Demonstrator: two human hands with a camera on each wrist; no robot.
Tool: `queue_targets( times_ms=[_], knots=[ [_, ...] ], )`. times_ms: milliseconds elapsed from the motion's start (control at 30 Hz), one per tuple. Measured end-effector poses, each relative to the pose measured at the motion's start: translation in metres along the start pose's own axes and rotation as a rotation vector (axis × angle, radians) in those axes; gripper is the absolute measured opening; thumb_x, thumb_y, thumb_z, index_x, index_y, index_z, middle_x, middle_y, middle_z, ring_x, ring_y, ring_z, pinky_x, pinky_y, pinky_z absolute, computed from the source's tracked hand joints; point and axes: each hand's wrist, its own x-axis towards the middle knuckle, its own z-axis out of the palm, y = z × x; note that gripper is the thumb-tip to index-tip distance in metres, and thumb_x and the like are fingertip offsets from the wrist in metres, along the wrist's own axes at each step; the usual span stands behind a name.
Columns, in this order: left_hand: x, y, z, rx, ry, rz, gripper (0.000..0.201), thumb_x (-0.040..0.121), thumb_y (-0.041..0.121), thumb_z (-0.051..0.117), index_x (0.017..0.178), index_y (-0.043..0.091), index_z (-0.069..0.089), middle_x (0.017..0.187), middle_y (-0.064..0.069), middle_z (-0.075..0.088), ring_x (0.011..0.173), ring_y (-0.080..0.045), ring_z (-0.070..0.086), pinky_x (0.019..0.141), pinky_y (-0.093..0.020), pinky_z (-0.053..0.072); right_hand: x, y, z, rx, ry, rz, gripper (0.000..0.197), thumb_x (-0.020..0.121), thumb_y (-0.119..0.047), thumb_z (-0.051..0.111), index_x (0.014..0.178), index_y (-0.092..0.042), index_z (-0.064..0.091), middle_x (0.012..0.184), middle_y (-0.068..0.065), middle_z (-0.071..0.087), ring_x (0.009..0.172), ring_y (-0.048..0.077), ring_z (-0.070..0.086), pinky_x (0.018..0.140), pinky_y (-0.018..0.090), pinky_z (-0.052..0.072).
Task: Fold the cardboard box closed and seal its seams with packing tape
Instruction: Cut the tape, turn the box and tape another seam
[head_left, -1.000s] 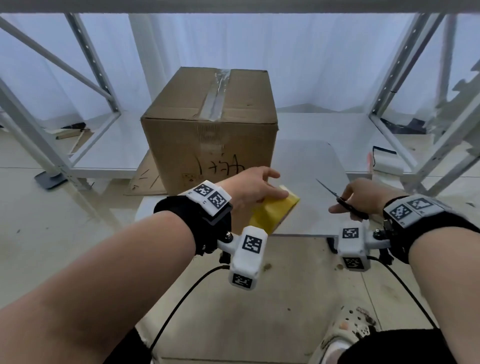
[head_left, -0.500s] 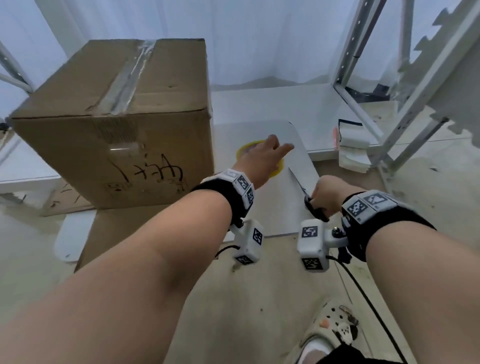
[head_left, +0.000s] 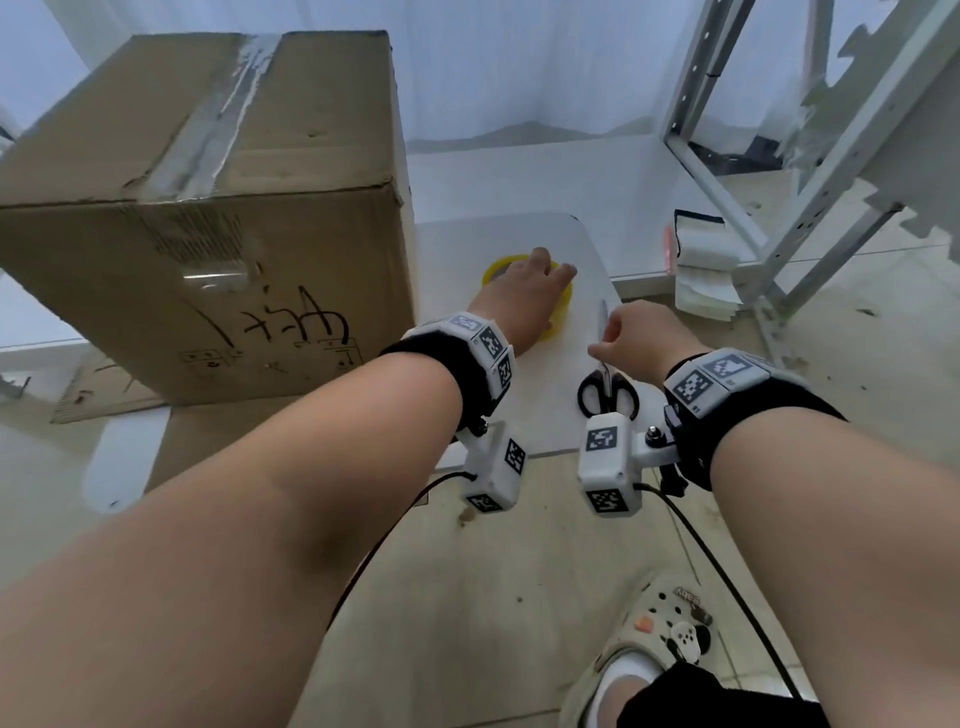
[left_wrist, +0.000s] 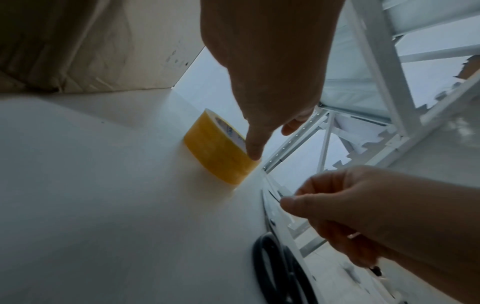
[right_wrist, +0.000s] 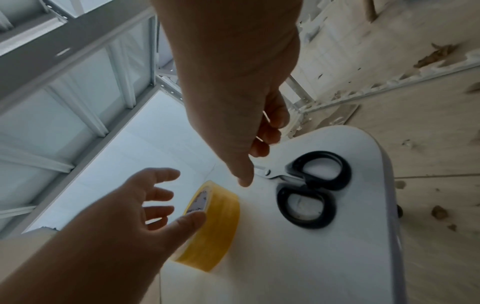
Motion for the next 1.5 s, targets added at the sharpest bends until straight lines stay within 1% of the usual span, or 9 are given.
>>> queue_targets(
  times_ms=[433,600,767,867,1000,1133,1267,1367,1500],
  knots=[
    [-0.116,-0.017,-0.115,0.182,0.301,0.066,0.044,0.094,0.0,0.044,0.135,0.015,0.044,0.131,-0.009,0.043,0.117,-0.026,0.045,0.088,-0.039,0.046,-0.075,-0.088,-0.041,0.232,0.215,-0.151,0.028,0.088,-0.022,0.059,0.114,-0.01,0.056,0.105,0.01,0.06,0.092,0.025,0.057,0.085,0.041,0.051],
    [-0.182,-0.068,-0.144,0.267,0.452,-0.097,0.031,0.097,0.018,0.046,0.127,0.014,0.049,0.132,-0.009,0.046,0.12,-0.028,0.046,0.098,-0.039,0.041,-0.096,-0.155,-0.044,0.352,0.365,-0.334,0.048,0.084,-0.013,0.055,0.13,-0.016,0.044,0.131,0.013,0.043,0.122,0.03,0.042,0.101,0.039,0.035],
    [-0.233,-0.144,-0.133,0.22,0.423,-0.608,0.048,0.098,0.044,0.038,0.142,0.028,0.031,0.157,-0.012,0.006,0.144,-0.034,0.003,0.114,-0.052,0.002,-0.096,-0.215,-0.036,0.312,0.281,-0.448,0.06,0.094,-0.037,0.052,0.147,-0.034,0.026,0.159,0.016,-0.001,0.145,0.038,0.005,0.115,0.048,0.018],
    [-0.248,-0.17,-0.126,-0.117,0.435,-0.718,0.056,0.095,0.053,0.038,0.146,0.036,0.021,0.158,-0.014,-0.004,0.144,-0.037,0.007,0.115,-0.052,0.013,-0.083,-0.231,-0.027,0.292,0.25,-0.394,0.062,0.093,-0.053,0.046,0.148,-0.038,0.024,0.159,0.016,-0.003,0.145,0.04,0.0,0.116,0.052,0.013],
    [-0.244,-0.176,-0.126,-0.462,0.603,-0.692,0.049,0.092,0.056,0.043,0.134,0.031,0.039,0.134,-0.014,0.035,0.113,-0.029,0.049,0.098,-0.036,0.04,-0.066,-0.237,-0.018,0.253,0.433,-0.373,0.05,0.093,-0.058,0.037,0.133,-0.031,0.051,0.144,0.01,0.033,0.133,0.037,0.028,0.104,0.043,0.03],
    [-0.24,-0.172,-0.128,-0.291,0.774,-0.765,0.041,0.091,0.058,0.041,0.11,0.023,0.047,0.104,-0.002,0.037,0.087,-0.02,0.048,0.084,-0.034,0.044,-0.06,-0.236,-0.02,0.244,0.57,-0.315,0.045,0.095,-0.054,0.036,0.116,-0.025,0.062,0.126,0.007,0.045,0.116,0.037,0.04,0.098,0.042,0.033],
    [-0.233,-0.177,-0.126,-0.055,0.742,-0.719,0.034,0.095,0.048,0.038,0.109,0.018,0.046,0.118,-0.008,0.041,0.11,-0.027,0.044,0.098,-0.042,0.032,-0.057,-0.251,-0.022,0.047,0.619,-0.409,0.048,0.099,-0.051,0.027,0.119,-0.02,0.058,0.133,0.007,0.048,0.131,0.032,0.036,0.114,0.05,0.006],
    [-0.22,-0.173,-0.122,0.029,0.681,-0.527,0.037,0.099,0.032,0.027,0.127,0.023,0.048,0.143,-0.001,0.04,0.138,-0.023,0.026,0.114,-0.042,0.012,-0.059,-0.277,-0.027,-0.078,0.579,-0.68,0.057,0.1,-0.054,0.017,0.146,-0.026,0.034,0.156,0.003,0.027,0.147,0.026,0.012,0.114,0.049,-0.011],
    [-0.215,-0.174,-0.117,0.066,0.694,-0.462,0.041,0.097,0.029,0.028,0.126,0.022,0.056,0.134,0.003,0.055,0.13,-0.017,0.041,0.11,-0.034,0.015,-0.049,-0.287,-0.023,-0.199,0.412,-0.775,0.061,0.098,-0.056,0.008,0.15,-0.03,0.025,0.158,-0.002,0.023,0.148,0.021,0.011,0.117,0.053,-0.005]
  ],
)
